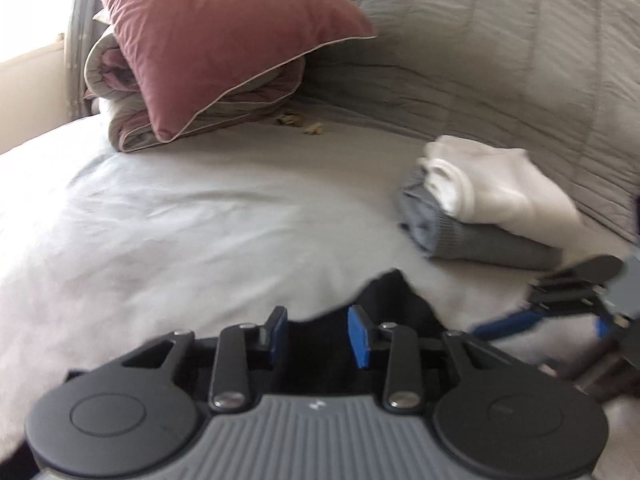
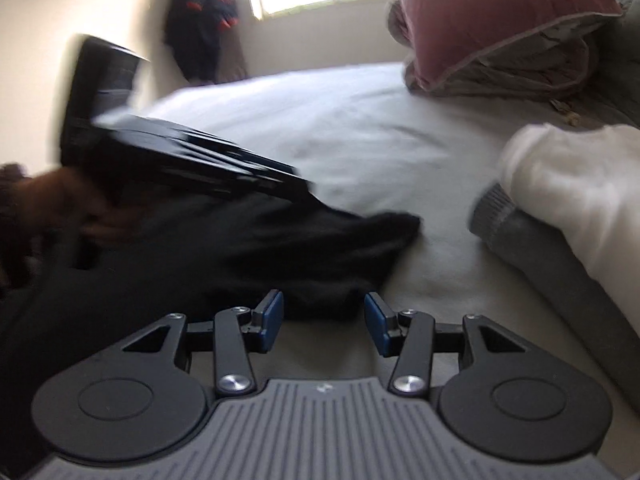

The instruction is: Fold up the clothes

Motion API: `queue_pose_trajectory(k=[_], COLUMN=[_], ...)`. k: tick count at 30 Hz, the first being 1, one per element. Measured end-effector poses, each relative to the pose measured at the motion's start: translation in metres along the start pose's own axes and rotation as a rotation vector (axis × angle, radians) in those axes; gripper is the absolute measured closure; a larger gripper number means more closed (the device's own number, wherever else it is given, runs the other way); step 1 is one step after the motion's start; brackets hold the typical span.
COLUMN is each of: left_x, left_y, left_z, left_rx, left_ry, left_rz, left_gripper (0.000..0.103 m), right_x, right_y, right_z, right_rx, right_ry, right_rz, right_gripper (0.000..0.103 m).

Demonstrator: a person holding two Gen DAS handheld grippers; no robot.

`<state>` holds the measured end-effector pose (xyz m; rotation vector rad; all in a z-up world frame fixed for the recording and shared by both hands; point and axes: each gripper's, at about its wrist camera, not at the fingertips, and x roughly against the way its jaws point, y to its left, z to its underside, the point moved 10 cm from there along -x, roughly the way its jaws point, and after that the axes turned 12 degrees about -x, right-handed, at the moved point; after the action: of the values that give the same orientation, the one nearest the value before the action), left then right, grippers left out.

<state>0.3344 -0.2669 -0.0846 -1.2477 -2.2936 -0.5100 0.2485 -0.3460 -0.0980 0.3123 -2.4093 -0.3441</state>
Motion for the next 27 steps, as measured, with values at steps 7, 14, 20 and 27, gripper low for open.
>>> queue_pose_trajectory(k=[7,14,20,27], left_x=[0.023,-0.008,-0.014,-0.004], left_y=[-0.075,-0.123,-0.107,-0.104], left_z=[0.016,0.020,0.014,0.021], left_rx=[-0.216,-0.417,-0.344,-0.318], left_ry=[-0.007,0.042,0.050,0.023], left_rz=[0.053,-0.014,-0.074,-0.057], left_gripper=[0.072,0.072,0.075,0.075], right_x=[0.012,0.028,0.033,0.038], right_y=[-0.024,-0.034,-0.034,-0.048], right_z=[-0.001,-0.020,-0.029,-0.035], right_rx=[-0.115,-0.214,-0.268,-0.335], right_ry=[0.005,-0.082,-0.127,-0.165], right_rz=[-0.006,-0.004,-0.029,-0.004], right_gripper=[0.070,0.070,0.070,0.070])
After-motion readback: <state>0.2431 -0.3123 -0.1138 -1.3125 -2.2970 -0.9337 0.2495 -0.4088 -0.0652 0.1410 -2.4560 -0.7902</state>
